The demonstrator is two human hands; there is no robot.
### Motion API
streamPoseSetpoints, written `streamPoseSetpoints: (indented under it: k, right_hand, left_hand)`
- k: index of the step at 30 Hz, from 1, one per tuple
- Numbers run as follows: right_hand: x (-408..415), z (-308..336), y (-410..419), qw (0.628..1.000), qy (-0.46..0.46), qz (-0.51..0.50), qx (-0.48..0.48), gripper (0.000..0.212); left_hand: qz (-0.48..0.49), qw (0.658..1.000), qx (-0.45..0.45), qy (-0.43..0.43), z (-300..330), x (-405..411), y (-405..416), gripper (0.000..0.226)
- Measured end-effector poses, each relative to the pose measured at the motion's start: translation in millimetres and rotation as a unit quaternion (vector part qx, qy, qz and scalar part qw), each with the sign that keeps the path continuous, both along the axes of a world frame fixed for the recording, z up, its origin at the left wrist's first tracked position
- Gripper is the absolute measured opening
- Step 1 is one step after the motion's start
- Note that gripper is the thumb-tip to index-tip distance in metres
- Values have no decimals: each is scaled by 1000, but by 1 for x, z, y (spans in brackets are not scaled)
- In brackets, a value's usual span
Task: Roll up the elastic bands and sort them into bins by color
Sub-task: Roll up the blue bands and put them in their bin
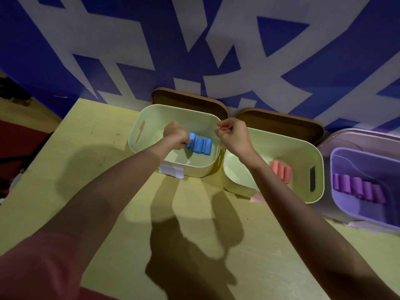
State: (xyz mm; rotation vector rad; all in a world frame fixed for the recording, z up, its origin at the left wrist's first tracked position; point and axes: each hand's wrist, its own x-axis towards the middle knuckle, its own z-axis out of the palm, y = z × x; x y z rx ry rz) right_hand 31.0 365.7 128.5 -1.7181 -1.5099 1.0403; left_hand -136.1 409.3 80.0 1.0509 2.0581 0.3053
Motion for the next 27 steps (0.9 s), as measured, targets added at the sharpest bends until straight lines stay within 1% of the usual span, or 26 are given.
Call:
streamPoseSetpoints:
  k: [2, 6, 12, 15, 17, 19, 21, 23, 25, 27]
  right_hand:
    - [2, 0, 0, 1000, 10, -2, 0, 24]
    - [4, -1, -1, 1000, 13, 0, -1, 23]
    - [5, -1, 0, 1000, 9, 3, 0, 23]
    - [5, 0, 1, 1000, 5, 8, -2, 24]
    - [5, 1, 1, 1000, -1, 13, -2, 24]
    - [7, 2, 1, 1000, -7, 16, 6, 24]
    - [10, 4, 2, 999, -18, 16, 21, 23]
    - [13, 6, 3, 999, -30, 10, 34, 23]
    - [16, 7, 6, 998, -42, 6, 55, 26]
    - [18, 9, 9, 992, -80, 3, 94, 32]
  left_hand:
    - [-8, 1000, -1, 9, -6, 1, 2, 26]
    - [-33, 999, -4, 29, -12, 0, 4, 21]
    - [-142, 983, -4, 114, -2, 2, 2, 24]
    - [-175, 976, -5, 126, -2, 1, 0, 26]
    - [-174, 977, -6, 126, -1, -3, -1, 31]
    - [-168, 979, -8, 111, 3, -9, -1, 35]
    - [-161, 984, -9, 72, 11, -18, 1, 32]
    - [-151, 988, 10, 26, 23, -30, 4, 29]
    - [-135, 988, 62, -35, 37, -39, 4, 25]
    - [-116, 977, 152, -91, 50, -45, 0, 20]
